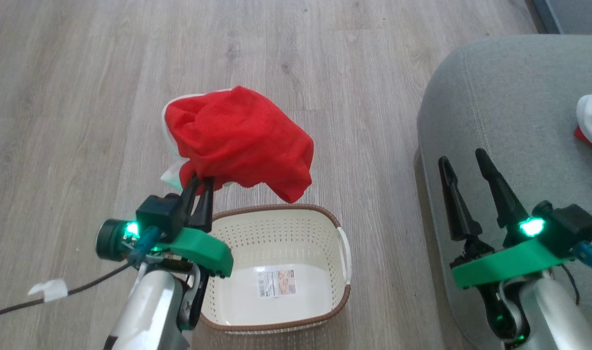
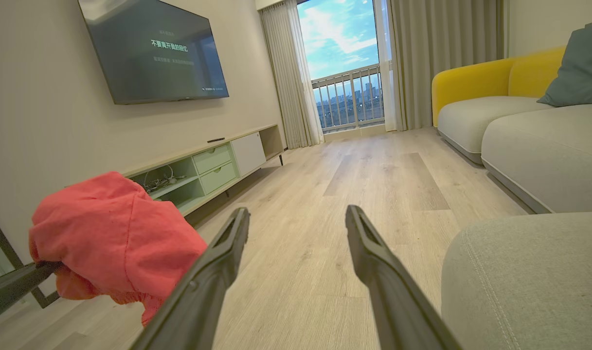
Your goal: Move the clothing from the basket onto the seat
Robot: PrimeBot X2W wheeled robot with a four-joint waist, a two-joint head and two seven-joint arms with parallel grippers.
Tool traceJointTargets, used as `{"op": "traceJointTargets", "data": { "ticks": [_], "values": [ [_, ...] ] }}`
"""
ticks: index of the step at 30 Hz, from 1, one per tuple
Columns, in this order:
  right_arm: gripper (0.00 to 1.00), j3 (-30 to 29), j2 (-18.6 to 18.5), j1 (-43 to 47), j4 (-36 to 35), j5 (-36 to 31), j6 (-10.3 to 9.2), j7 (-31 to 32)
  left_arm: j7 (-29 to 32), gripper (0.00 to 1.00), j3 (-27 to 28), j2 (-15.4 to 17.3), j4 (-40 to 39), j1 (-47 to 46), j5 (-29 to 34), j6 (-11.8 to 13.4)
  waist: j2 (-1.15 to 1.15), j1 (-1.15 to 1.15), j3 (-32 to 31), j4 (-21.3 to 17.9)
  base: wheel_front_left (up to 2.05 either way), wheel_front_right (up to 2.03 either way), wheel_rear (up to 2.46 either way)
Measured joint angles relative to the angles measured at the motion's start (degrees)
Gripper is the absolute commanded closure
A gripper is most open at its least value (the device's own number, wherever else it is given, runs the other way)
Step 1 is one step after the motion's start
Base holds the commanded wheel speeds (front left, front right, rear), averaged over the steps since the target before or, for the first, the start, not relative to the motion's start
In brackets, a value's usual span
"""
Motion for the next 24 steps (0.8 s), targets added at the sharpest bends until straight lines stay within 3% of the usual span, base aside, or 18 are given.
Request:
{"op": "traceJointTargets", "data": {
  "ticks": [18, 24],
  "values": [
    [0.0, 0.96, 1.59, 2.05, -0.52, -1.86, 0.0, 0.08, 0.0, 1.0, -0.35, -0.27, -6.21, 4.24, -2.07, -0.13, 0.0, 0.0, 0.1, 1.65, 0.0, 0.0, 0.0],
    [0.0, 5.08, 0.11, 1.93, -2.2, -1.22, 0.0, 0.08, 0.0, 1.0, -0.68, -0.27, -6.48, 4.04, -1.85, -1.55, 0.0, 0.01, 0.44, 2.0, 0.0, 0.0, 0.0]
  ]
}}
